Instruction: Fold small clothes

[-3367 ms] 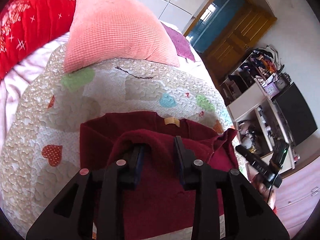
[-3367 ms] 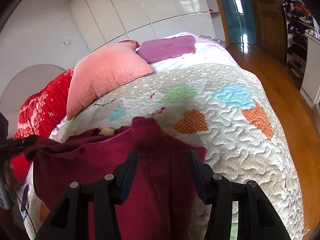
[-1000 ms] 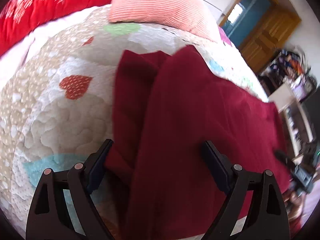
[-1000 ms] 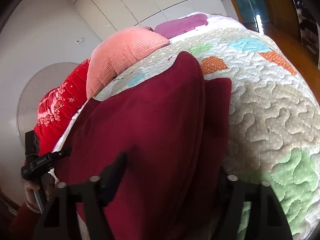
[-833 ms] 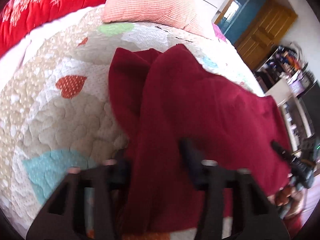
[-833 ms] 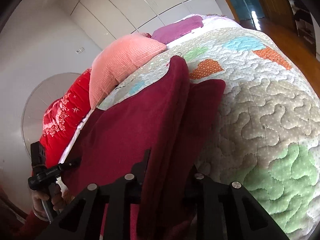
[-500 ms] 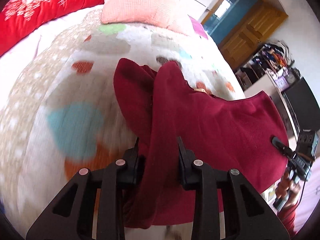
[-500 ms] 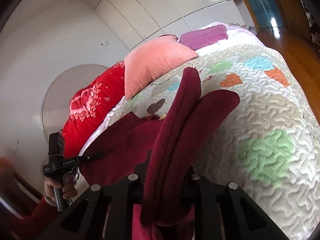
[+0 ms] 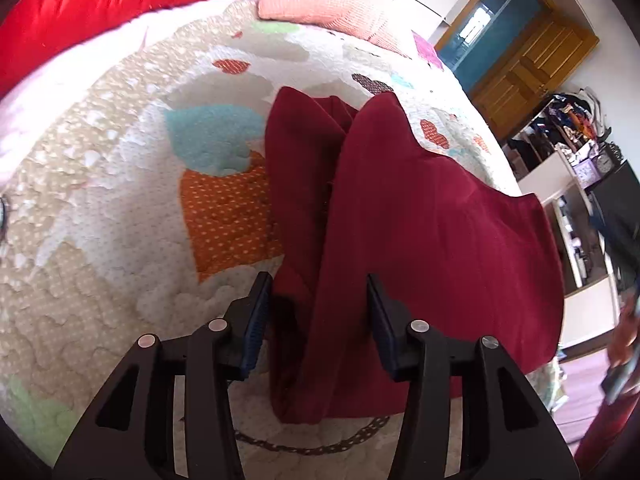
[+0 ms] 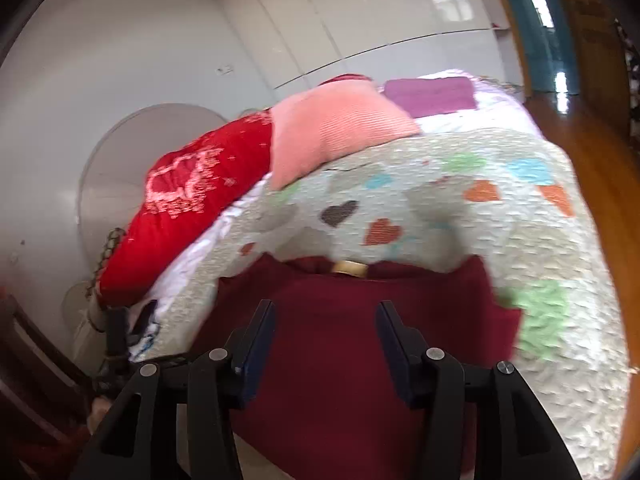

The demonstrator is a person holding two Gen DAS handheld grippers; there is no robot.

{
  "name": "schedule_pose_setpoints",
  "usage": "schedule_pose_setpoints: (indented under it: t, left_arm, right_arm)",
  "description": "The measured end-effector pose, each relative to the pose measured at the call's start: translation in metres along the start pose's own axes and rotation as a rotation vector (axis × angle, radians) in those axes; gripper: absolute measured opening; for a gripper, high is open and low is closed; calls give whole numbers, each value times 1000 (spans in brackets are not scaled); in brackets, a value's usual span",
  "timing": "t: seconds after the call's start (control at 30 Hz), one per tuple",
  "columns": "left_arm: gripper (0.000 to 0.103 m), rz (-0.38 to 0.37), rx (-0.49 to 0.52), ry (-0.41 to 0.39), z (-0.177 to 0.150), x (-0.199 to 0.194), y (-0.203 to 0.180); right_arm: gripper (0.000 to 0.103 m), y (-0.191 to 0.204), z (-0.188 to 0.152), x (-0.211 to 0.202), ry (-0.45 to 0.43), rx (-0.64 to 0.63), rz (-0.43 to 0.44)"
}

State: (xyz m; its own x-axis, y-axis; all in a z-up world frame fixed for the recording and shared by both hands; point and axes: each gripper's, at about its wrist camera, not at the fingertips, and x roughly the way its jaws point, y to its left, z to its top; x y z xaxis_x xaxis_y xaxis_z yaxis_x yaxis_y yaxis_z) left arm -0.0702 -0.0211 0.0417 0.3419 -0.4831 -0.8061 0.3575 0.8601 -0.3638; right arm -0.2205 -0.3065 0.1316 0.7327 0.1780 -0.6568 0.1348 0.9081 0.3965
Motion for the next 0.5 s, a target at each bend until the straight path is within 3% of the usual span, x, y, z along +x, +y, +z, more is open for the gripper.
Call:
schedule_pose_setpoints:
  t: [0.13, 0.23, 0.33, 0.47, 0.5]
  left_arm:
    - [47, 5, -6, -21, -11, -6, 4]
    - [49, -3, -18, -24, -15, -7, 8]
    - [54, -8, -29, -29, -15, -7, 12]
    - [54, -35, -49, -24, -13, -6, 17]
    - [54, -38, -48, -24, -14, -6, 17]
  right_arm:
    - [50, 61, 16, 93, 125, -10, 137]
    - [50, 96, 21, 166, 240, -2, 159]
    - [50, 111, 15, 221, 344, -2, 125]
    - [7, 105, 12, 273, 412, -26, 48]
    - [6, 103, 13, 274, 394, -24, 51]
